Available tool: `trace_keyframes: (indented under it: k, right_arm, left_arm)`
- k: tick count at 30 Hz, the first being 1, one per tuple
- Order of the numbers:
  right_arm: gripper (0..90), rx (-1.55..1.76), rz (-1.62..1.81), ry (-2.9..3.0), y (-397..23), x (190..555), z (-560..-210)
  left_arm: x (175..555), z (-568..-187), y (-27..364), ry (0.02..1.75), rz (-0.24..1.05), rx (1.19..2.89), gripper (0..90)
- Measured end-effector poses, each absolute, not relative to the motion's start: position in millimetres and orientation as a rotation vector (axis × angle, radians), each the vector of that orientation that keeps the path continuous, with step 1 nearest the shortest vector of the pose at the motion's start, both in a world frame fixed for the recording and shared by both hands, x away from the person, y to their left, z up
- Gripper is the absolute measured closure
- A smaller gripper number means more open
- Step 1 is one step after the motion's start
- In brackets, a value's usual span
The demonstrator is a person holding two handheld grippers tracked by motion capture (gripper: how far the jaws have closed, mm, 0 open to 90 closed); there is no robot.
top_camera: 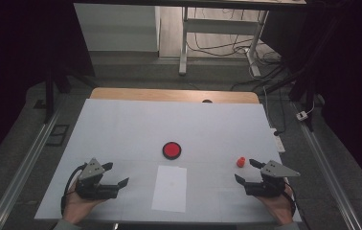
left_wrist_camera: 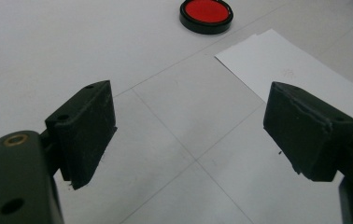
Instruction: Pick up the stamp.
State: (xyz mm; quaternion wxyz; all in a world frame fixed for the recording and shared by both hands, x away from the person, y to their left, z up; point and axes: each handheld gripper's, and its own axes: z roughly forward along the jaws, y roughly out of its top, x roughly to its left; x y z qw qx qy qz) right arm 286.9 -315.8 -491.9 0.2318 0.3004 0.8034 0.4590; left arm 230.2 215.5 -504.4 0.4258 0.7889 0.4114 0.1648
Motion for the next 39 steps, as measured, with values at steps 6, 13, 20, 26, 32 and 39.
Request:
trace_keyframes:
  k: [6,13,20,26,32,39]
  right_arm:
    - [21.3,0.830,1.281,2.208,-315.4,289.8,-494.1]
    - [22.7,0.817,1.261,2.226,-309.8,288.0,-494.8]
    - [23.3,0.806,1.265,2.240,-307.6,288.8,-496.0]
    - [23.8,0.790,1.249,2.257,-301.8,285.8,-497.2]
    - [26.0,0.805,1.258,2.253,-301.2,285.3,-494.2]
    - [26.3,0.813,1.261,2.249,-301.4,285.9,-490.9]
  left_arm:
    - [232.3,-506.5,222.8,1.026,0.404,1.967,17.0]
    - [234.0,-507.4,224.2,1.030,0.408,1.963,17.1]
    - [235.3,-505.6,222.5,1.026,0.407,1.964,17.1]
    - [235.2,-505.8,222.6,1.030,0.408,1.958,17.2]
    - [238.3,-505.3,220.8,1.025,0.412,1.959,17.2]
    - [240.5,-507.1,220.4,1.029,0.411,1.966,17.2]
